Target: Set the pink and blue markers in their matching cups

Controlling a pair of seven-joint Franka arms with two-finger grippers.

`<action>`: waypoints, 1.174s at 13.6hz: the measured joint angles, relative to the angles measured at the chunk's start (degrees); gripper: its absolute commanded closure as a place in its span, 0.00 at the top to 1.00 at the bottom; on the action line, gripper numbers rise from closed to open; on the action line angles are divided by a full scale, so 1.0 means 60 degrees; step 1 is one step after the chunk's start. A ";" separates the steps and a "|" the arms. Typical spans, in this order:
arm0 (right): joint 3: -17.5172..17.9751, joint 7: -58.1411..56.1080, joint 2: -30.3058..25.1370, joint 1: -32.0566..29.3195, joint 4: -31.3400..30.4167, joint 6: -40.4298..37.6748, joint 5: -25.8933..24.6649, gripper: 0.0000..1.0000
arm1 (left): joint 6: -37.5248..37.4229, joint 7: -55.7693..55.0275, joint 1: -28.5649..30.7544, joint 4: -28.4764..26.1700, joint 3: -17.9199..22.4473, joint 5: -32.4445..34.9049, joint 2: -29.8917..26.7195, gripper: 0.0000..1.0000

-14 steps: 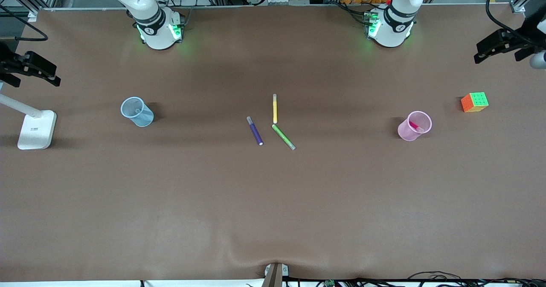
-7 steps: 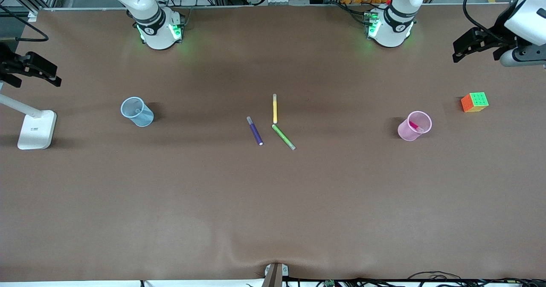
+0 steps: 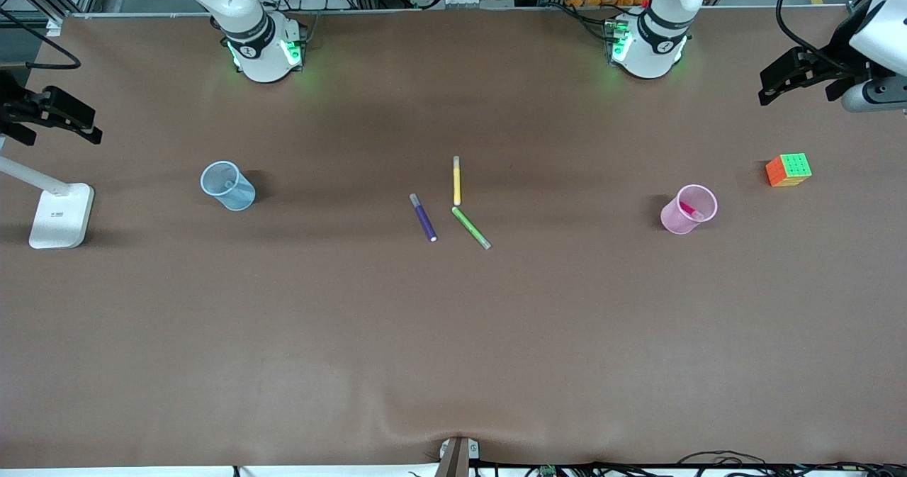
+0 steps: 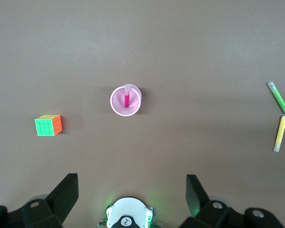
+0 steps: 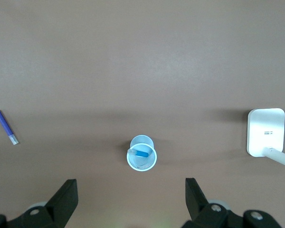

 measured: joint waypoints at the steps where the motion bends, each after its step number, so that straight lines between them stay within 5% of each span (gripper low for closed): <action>1: 0.0000 0.0000 0.0000 0.0000 0.0000 0.0000 0.0000 1.00 | 0.0000 0.0000 0.0000 -0.0003 0.0000 0.0000 0.0001 1.00; 16: 0.0000 -0.0005 0.0001 0.0002 0.0000 0.0010 0.0000 1.00 | 0.0000 -0.0017 0.0128 -0.0047 0.0099 0.0000 0.0014 1.00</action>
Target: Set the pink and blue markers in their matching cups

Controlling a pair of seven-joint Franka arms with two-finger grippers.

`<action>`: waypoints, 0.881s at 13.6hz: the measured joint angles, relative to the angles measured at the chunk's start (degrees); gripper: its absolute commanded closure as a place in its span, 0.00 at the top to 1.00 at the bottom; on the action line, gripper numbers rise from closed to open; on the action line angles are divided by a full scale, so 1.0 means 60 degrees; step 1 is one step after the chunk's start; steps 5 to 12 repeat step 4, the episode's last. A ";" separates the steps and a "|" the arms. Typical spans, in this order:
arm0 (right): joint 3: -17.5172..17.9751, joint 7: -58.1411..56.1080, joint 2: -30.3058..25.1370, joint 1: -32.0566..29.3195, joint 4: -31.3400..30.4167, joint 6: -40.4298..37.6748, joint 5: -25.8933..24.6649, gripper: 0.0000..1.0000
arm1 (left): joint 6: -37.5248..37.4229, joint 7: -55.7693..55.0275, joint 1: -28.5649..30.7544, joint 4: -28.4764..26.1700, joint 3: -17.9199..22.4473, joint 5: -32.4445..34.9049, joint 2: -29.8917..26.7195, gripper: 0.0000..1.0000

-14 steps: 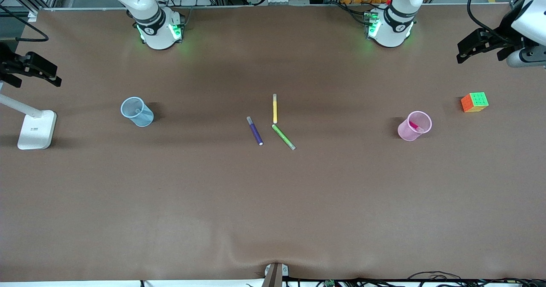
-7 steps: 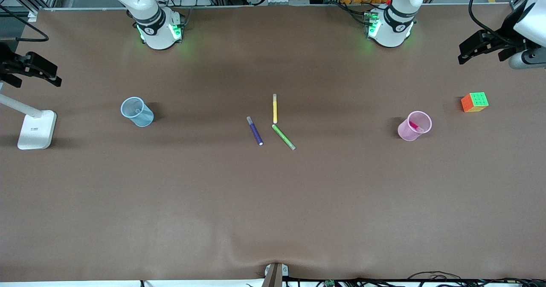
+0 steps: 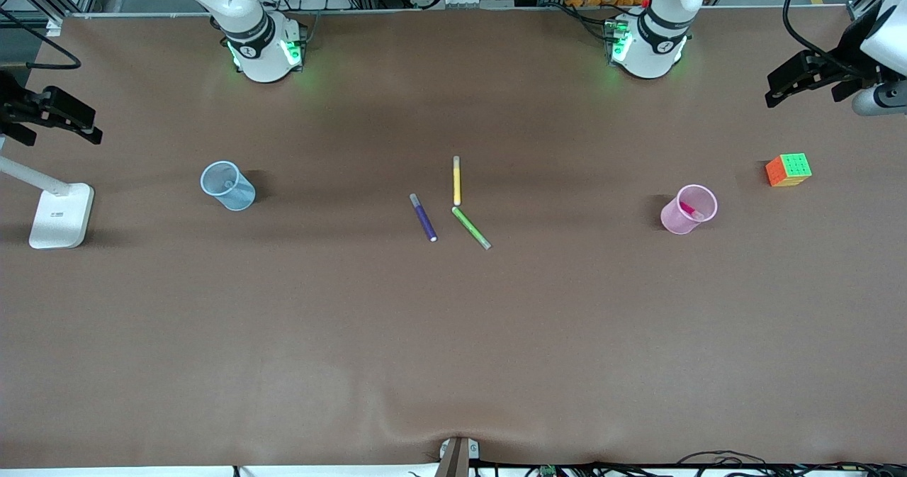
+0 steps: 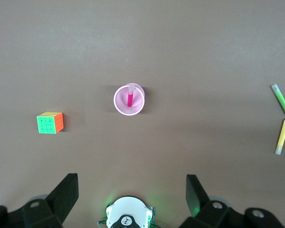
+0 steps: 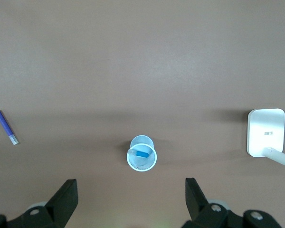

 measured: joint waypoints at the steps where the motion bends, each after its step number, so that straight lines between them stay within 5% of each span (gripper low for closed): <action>1: -0.0003 0.0000 0.0000 0.0000 0.0000 -0.0002 0.0000 1.00 | 0.0000 0.0000 0.0006 0.0000 0.0002 0.0000 0.0000 1.00; 12: -0.0010 0.0000 0.0000 -0.0001 0.0000 -0.0011 0.0000 1.00 | 0.0000 -0.0001 0.0029 0.0000 0.0006 0.0000 0.0000 1.00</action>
